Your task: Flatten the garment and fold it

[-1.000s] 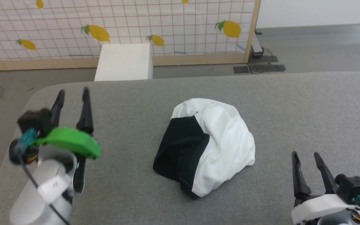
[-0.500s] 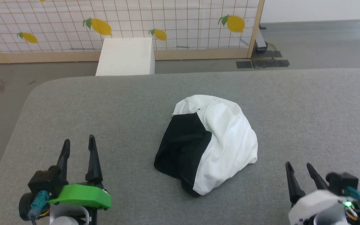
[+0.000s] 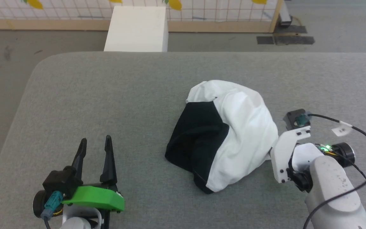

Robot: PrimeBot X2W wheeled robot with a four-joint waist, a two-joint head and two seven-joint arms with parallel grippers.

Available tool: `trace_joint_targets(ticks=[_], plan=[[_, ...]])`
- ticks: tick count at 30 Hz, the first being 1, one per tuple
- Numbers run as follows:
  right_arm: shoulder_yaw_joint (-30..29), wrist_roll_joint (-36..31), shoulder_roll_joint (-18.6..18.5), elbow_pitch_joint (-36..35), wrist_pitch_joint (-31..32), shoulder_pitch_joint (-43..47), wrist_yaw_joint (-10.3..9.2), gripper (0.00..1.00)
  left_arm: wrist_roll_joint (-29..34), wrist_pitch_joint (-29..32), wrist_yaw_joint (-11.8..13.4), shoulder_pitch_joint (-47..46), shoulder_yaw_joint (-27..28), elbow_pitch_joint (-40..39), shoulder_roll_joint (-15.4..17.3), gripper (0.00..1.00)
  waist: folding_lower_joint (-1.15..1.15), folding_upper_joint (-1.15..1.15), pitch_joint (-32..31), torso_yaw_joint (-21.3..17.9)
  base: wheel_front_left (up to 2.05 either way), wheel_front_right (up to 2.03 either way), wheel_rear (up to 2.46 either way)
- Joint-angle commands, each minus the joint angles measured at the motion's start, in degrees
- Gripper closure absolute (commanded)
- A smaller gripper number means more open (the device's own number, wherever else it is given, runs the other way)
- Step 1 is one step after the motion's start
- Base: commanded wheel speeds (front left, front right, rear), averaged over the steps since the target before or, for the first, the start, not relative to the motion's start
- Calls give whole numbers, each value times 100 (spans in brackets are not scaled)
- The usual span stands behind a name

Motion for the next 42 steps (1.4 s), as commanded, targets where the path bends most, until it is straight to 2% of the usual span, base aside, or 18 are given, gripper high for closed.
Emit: trace_joint_targets(ticks=[1,7,8,9,13,15,18,21,24,27,28,29,33,36,39,42], plan=[[89,-60,1,101,70,-122,-8,0,96,-26,-45,-150,44,21,-41,0,0,0,253,260,0,0,0],[348,-114,1,563,353,-207,-8,0,172,-26,-190,-228,159,110,-178,0,0,0,379,424,0,0,0],[342,-85,1,576,319,-214,-8,85,186,-26,-212,-229,176,131,-197,0,0,0,379,428,0,0,0],[325,-48,-5,572,268,-223,-8,100,196,-26,-228,-230,196,146,-209,0,0,0,374,423,0,0,0],[39,306,-104,404,-46,-271,-8,100,253,-26,-315,-221,278,211,-241,0,0,0,254,307,0,0,0],[-217,471,-290,196,-271,-314,-8,100,268,-26,-345,-217,314,232,-260,0,0,0,194,234,0,0,0],[-892,538,-632,-197,-483,-312,-8,100,290,-26,-371,-205,343,244,-296,0,0,0,97,137,0,0,0],[-1585,418,-875,-528,-411,-139,-8,100,309,-26,-408,-208,338,267,-325,0,0,0,45,77,0,0,0],[-2262,125,-880,-852,-161,257,-8,100,306,-26,-425,-190,321,296,-354,0,0,0,4,31,0,0,0],[-2680,-1,-612,-1039,13,582,-8,100,304,-26,-444,-152,329,325,-369,0,0,0,-17,-39,0,0,0],[-2764,44,-467,-1094,-12,648,-8,64,306,-26,-448,-134,338,334,-373,0,0,0,-27,-66,0,0,0],[-2789,73,-395,-1161,-102,687,-8,0,309,-26,-454,-125,339,342,-376,0,0,0,-28,-79,0,0,0],[-2987,438,-146,-1599,-911,729,-8,0,318,-26,-482,-145,325,393,-386,0,0,0,-78,-122,0,0,0],[-3079,1100,-22,-2101,-1762,750,-8,0,285,-26,-508,-180,292,434,-393,0,0,0,-155,-169,0,0,0],[-2851,1705,-1,-2468,-2342,1101,-8,0,217,-26,-539,-204,204,511,-399,0,0,0,-238,-228,0,0,0],[-2645,2354,1,-2517,-2764,1516,-8,0,109,-16,-561,-246,79,650,-403,0,0,0,-315,-358,0,0,0]])
